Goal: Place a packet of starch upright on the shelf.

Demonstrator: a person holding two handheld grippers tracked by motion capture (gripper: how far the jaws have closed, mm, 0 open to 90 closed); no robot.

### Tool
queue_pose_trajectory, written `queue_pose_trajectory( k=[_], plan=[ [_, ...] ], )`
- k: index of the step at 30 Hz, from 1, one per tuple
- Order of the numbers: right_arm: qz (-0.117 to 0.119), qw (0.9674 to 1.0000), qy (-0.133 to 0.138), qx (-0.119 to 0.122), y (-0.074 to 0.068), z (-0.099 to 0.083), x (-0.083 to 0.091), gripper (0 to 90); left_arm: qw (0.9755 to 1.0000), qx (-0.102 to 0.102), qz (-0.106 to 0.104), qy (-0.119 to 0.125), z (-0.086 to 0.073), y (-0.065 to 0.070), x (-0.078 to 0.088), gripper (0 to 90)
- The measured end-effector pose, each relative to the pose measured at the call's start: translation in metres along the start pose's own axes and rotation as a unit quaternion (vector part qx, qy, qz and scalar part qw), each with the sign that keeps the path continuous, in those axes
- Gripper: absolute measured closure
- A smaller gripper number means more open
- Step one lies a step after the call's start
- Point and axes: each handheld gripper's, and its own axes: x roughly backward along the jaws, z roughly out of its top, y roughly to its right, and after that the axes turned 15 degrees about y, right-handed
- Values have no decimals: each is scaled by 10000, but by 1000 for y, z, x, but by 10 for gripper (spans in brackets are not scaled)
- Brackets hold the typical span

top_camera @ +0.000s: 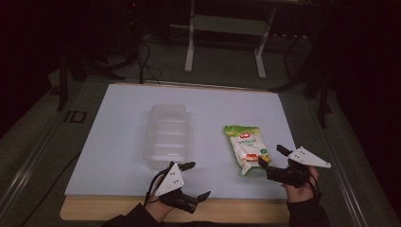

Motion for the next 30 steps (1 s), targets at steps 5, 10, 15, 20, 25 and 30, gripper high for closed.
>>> queue_pose_trajectory(
  k=[5, 10, 15, 20, 25, 30],
  plan=[
    [174, 9998, -89, 96, -4, -1, -3, 116, 10000, -2, -6, -3, 0, 0, 0, 23],
    [387, 9992, -114, -65, -9, 2, -5, 110, 10000, -1, -7, 5, 1, 1, 0, 23],
    [519, 9985, -76, -156, -10, 10, -3, 110, 10000, 8, -11, 16, 1, 1, 0, 23],
    [580, 9978, 88, -297, -10, 25, 0, 103, 10000, 13, 10, 47, 3, 1, 0, 23],
    [400, 9988, 248, -135, -7, 44, -1, 104, 10000, 63, -10, 30, 2, 1, -1, 23],
    [373, 9989, 273, -34, 2, 59, -9, 104, 10000, 31, -44, 5, 2, 3, -1, 23]
  ],
)
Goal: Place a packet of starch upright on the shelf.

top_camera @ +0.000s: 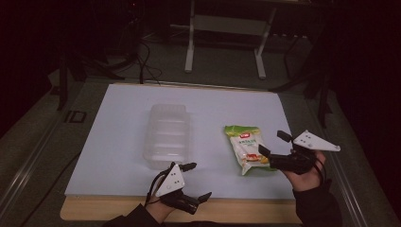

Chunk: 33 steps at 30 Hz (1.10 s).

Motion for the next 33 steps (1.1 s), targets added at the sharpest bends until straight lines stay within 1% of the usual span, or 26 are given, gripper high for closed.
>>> queue_pose_trajectory(
  k=[2, 3, 7, 8, 9, 11, 12, 14, 15, 16, 17, 18, 20, 21, 22, 24, 25, 29, 31, 32, 33],
  plan=[
    [-9, 10000, -26, 23, 5, 5, -5, 104, 10000, 3, 0, 8, 0, 0, 0, 23],
    [-41, 10000, -22, -2, 8, 8, -7, 104, 10000, 3, 0, 8, 0, 0, 0, 23],
    [-90, 10000, -16, -21, 13, 11, -12, 105, 10000, 14, -9, 13, 0, 0, 0, 23],
    [-147, 9999, -21, -39, 18, 13, -18, 105, 10000, 0, -10, 18, 0, 0, 0, 23],
    [-193, 9998, -33, -6, 20, 14, -21, 105, 10000, -8, -10, 19, 0, 0, 0, 23],
    [-194, 9998, -97, -46, 24, 14, -28, 105, 10000, -8, -11, 23, 1, 1, 0, 23],
    [-227, 9996, -135, -62, 28, 14, -35, 105, 10000, -10, -11, 23, 1, 1, 0, 23],
    [-265, 9995, -149, -48, 30, 14, -38, 105, 10000, -13, -6, 32, 1, 1, 0, 23],
    [-271, 9995, -141, -56, 33, 14, -41, 105, 10000, -13, -10, 27, 1, 1, 0, 23],
    [-306, 9993, -205, -76, 38, 12, -48, 105, 10000, -14, -12, 31, 1, 1, 0, 23],
    [-306, 9993, -205, -76, 38, 12, -48, 105, 10000, -14, -12, 31, 1, 1, 0, 23],
    [-313, 9991, -265, -130, 44, 9, -54, 105, 10000, -9, -16, 32, 1, 1, 0, 24],
    [-322, 9988, -353, -112, 49, 4, -61, 105, 10000, -11, -24, 30, 1, 1, 0, 23],
    [-322, 9988, -353, -112, 49, 4, -61, 105, 10000, -17, -27, 31, 1, 2, 0, 23],
    [-358, 9984, -431, -95, 54, -1, -68, 132, 10000, -10, -31, 37, 1, 2, 0, 23],
    [-324, 9983, -472, -111, 57, -3, -71, 130, 10000, -14, -32, 35, 1, 2, 0, 23],
    [-353, 9979, -526, -161, 61, -9, -77, 131, 10000, -8, -39, 39, 1, 2, 1, 23],
    [-359, 9969, -662, -229, 67, -18, -86, 133, 10000, 1, -47, 60, 2, 1, 1, 23],
    [-360, 9960, -786, -225, 73, -28, -94, 137, 9999, 42, -50, 88, 2, 1, 2, 23],
    [-360, 9960, -786, -225, 73, -28, -94, 137, 9999, 49, -40, 101, 2, 1, 2, 23],
    [-352, 9956, -824, -289, 75, -31, -97, 137, 9999, 50, -29, 107, 2, 1, 2, 23]
  ],
)
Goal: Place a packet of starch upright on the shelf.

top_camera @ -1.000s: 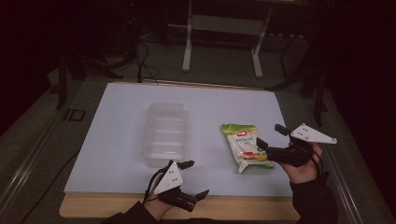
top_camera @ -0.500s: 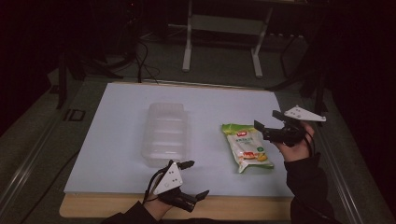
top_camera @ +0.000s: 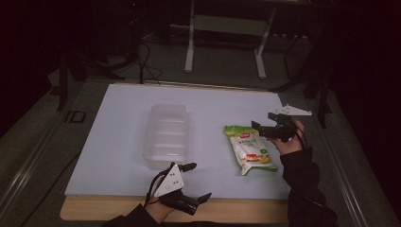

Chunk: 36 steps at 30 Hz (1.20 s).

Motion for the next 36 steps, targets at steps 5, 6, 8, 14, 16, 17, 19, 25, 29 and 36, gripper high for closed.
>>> queue_pose_trajectory(
  k=[5, 6, 8, 14, 16, 17, 19, 25, 29, 36],
  plan=[
    [0, 9995, -248, -171, 12, -18, -16, 144, 10000, 16, -18, -3, 0, 0, 0, 23],
    [-21, 9994, -289, -171, 14, -22, -18, 155, 10000, 15, -20, -10, 0, 0, 0, 23],
    [-24, 9993, -316, -194, 16, -25, -20, 156, 10000, 6, -27, -18, 0, 1, 0, 23],
    [-55, 9974, -596, -413, 25, -45, -32, 156, 10000, 24, -26, -30, -1, 0, -1, 23],
    [-63, 9968, -688, -401, 26, -50, -37, 156, 10000, 11, -22, -51, -1, 0, -1, 23],
    [-80, 9967, -727, -352, 26, -52, -39, 156, 10000, 22, -33, -62, -2, 1, -1, 23],
    [-66, 9959, -829, -370, 27, -57, -43, 156, 10000, 23, -41, -65, -2, 1, -2, 23],
    [-157, 9919, -1232, -262, 27, -75, -55, 138, 9999, 36, -59, -81, -2, 1, -2, 23],
    [-225, 9898, -1312, -501, 29, -83, -57, 126, 9999, 41, -64, -103, -3, 1, -2, 23],
    [-214, 9878, -1449, -522, 25, -80, -57, 279, 9998, 24, -121, -156, -4, 3, -4, 23]
  ],
)
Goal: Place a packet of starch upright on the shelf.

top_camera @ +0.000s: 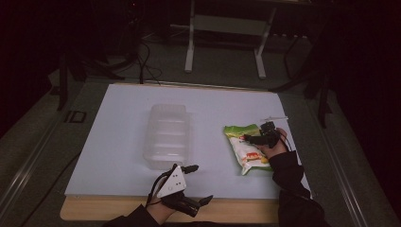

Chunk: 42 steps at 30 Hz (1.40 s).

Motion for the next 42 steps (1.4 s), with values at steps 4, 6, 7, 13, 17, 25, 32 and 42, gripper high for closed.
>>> queue_pose_trajectory(
  k=[4, 6, 7, 13, 17, 25, 32, 42],
  plan=[
    [-52, 9998, -205, 50, -8, 4, 1, 486, 10000, 14, -7, -20, -1, 0, -1, 23],
    [-132, 9995, -287, 22, -10, 6, 2, 626, 10000, -3, -13, -37, -1, 1, -1, 23],
    [-136, 9994, -306, 38, -10, 6, 3, 658, 10000, -4, -20, -37, 0, 2, -1, 23],
    [-196, 9991, -341, 166, -17, 10, 9, 826, 10000, 29, -1, 6, 0, 1, -1, 23],
    [-139, 9992, -267, 277, -21, 15, 15, 849, 10000, 42, 35, 31, 1, -1, 0, 23],
    [74, 9989, 157, 425, -38, 31, 39, 864, 9999, 108, 26, 84, 2, -1, 0, 23],
    [351, 9965, 477, 598, -55, 40, 69, 870, 9999, 56, 113, 36, 2, -1, 0, 23],
    [896, 9886, 1062, 577, -77, 49, 123, 874, 9994, 90, 318, 96, 6, -5, 0, 24]
  ],
)
